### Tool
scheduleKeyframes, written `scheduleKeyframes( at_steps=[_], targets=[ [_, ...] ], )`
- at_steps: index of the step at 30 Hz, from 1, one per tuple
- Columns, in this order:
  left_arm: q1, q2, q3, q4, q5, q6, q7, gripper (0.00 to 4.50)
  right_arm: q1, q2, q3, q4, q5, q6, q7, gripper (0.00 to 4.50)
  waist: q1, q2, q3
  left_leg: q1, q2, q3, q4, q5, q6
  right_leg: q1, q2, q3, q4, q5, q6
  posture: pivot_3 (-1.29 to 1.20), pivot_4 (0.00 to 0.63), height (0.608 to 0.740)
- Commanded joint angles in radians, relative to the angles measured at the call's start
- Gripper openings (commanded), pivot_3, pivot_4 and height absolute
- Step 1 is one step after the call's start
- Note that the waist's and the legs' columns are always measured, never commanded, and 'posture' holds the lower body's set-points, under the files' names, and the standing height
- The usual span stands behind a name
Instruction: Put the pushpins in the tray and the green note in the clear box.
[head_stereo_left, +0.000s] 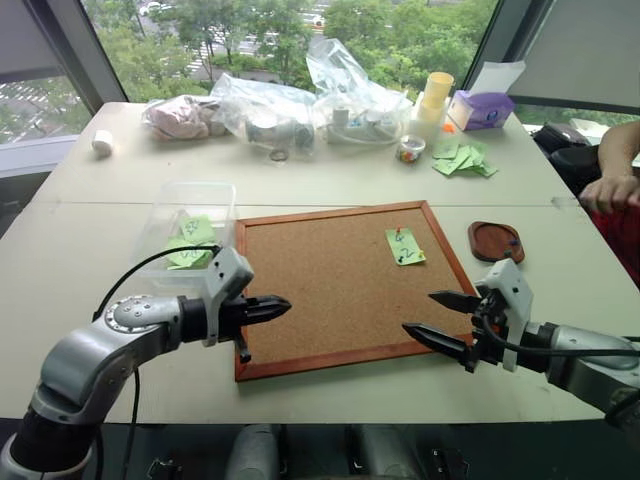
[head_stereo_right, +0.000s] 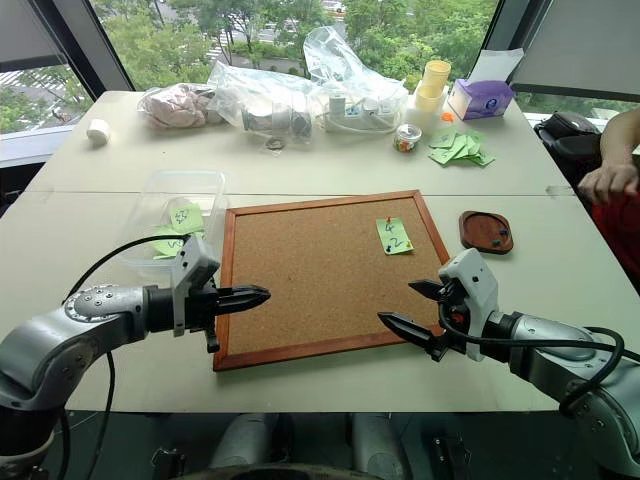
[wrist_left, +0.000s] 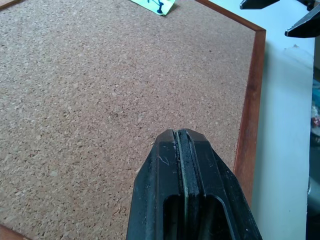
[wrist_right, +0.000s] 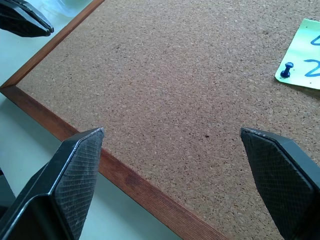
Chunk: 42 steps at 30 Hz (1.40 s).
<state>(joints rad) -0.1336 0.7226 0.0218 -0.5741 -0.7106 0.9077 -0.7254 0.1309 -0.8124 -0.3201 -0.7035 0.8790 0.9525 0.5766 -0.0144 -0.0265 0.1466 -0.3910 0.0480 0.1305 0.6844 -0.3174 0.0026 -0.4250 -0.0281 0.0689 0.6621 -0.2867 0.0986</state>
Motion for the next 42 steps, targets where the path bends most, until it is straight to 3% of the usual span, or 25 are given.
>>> scheduleKeyframes(
  at_steps=[1,20,27,34,42],
  targets=[
    [-0.009,-0.001,0.022,-0.034,-0.016,-0.01,0.008,0.07,-0.012,-0.003,-0.01,-0.023,0.018,-0.005,-0.007,4.5,0.0,0.0,0.0,0.0,0.0,0.0,0.0,0.0,0.0,0.0,0.0,0.0,0.0,0.0,0.0,0.0,0.15,0.738],
    [-0.07,-0.034,0.008,0.031,0.003,-0.035,0.038,0.07,-0.075,-0.015,0.018,-0.008,0.03,0.001,-0.04,4.5,0.0,0.0,0.0,0.0,0.0,0.0,0.0,0.0,0.0,0.0,0.0,0.0,0.0,0.0,0.0,0.0,0.15,0.738],
    [-0.21,-0.109,-0.045,0.104,0.036,-0.057,0.058,0.07,-0.157,0.022,0.04,0.024,0.01,0.001,-0.097,4.5,0.002,0.0,0.0,0.0,0.0,0.0,0.0,0.0,0.0,0.0,0.0,0.0,0.0,0.0,0.0,0.0,0.15,0.738],
    [-0.337,-0.117,-0.285,0.296,0.316,-0.185,0.043,0.07,-0.404,0.068,0.182,0.289,-0.227,-0.078,-0.188,4.5,-0.008,0.0,0.0,0.0,-0.001,0.001,0.001,0.002,-0.003,0.0,0.002,0.001,0.0,0.0,0.0,0.0,0.15,0.738],
    [-0.345,-0.11,-0.365,0.362,0.426,-0.217,-0.014,0.07,-0.679,0.2,0.348,0.736,-0.475,-0.284,-0.142,4.5,-0.003,0.0,0.0,-0.001,0.0,0.002,0.0,0.003,-0.005,-0.002,0.002,0.001,0.0,0.0,0.0,0.0,0.15,0.738]
  ],
)
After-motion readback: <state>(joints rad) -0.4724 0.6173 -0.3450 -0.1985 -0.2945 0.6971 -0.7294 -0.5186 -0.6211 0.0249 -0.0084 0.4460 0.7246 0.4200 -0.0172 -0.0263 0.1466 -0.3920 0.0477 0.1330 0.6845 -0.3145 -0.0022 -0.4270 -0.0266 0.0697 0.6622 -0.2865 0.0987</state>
